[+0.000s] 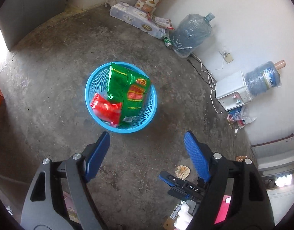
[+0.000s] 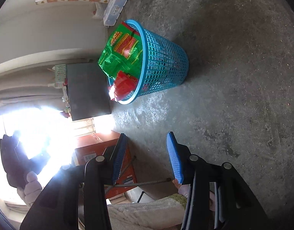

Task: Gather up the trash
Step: 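Move both tools back to the table toward the pink pad and yellow packet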

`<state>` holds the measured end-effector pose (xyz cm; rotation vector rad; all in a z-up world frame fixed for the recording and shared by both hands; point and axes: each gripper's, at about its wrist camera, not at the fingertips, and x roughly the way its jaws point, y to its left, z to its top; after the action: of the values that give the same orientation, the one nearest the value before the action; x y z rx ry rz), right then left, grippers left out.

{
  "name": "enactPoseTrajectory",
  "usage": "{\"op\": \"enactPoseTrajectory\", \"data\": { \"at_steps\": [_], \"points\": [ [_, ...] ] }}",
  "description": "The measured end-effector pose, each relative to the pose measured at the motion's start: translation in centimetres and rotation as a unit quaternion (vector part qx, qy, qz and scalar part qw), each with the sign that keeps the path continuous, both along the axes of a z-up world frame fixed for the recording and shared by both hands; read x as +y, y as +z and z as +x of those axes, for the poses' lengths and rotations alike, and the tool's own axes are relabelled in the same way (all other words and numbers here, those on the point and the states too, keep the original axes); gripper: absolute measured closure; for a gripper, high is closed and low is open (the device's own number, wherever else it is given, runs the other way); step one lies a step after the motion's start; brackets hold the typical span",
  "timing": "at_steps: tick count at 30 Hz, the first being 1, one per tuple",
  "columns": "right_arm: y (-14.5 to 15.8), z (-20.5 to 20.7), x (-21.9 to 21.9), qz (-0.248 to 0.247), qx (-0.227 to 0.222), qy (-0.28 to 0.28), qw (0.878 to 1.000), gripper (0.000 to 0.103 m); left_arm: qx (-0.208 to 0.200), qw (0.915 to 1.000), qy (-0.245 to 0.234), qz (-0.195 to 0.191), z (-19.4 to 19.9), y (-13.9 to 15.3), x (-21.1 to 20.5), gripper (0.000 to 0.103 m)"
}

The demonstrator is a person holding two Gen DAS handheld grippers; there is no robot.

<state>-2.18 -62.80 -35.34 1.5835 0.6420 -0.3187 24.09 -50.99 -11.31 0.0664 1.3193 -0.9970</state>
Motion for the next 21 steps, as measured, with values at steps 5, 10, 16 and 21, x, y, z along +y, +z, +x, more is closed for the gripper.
{"op": "enactPoseTrajectory", "data": {
  "at_steps": [5,10,16,21],
  "points": [
    [0.3,1.2,0.7,0.009,-0.017,0.009,1.0,0.06,-0.025,0.9991,0.025,-0.026,-0.1,3.2,6.6,0.027],
    [2.4,2.2,1.4,-0.002,-0.031,0.022,0.999,0.06,-0.04,0.9954,0.057,-0.065,-0.6,6.6,13.7,0.027],
    [6.4,3.4,2.6,-0.028,-0.065,0.043,0.997,0.058,-0.086,0.9856,0.103,-0.103,-2.7,9.8,23.7,0.027],
    [9.0,6.1,4.7,-0.038,-0.078,0.088,0.992,0.049,-0.123,0.9715,0.183,-0.088,-3.1,10.7,33.3,0.027]
  ]
}}
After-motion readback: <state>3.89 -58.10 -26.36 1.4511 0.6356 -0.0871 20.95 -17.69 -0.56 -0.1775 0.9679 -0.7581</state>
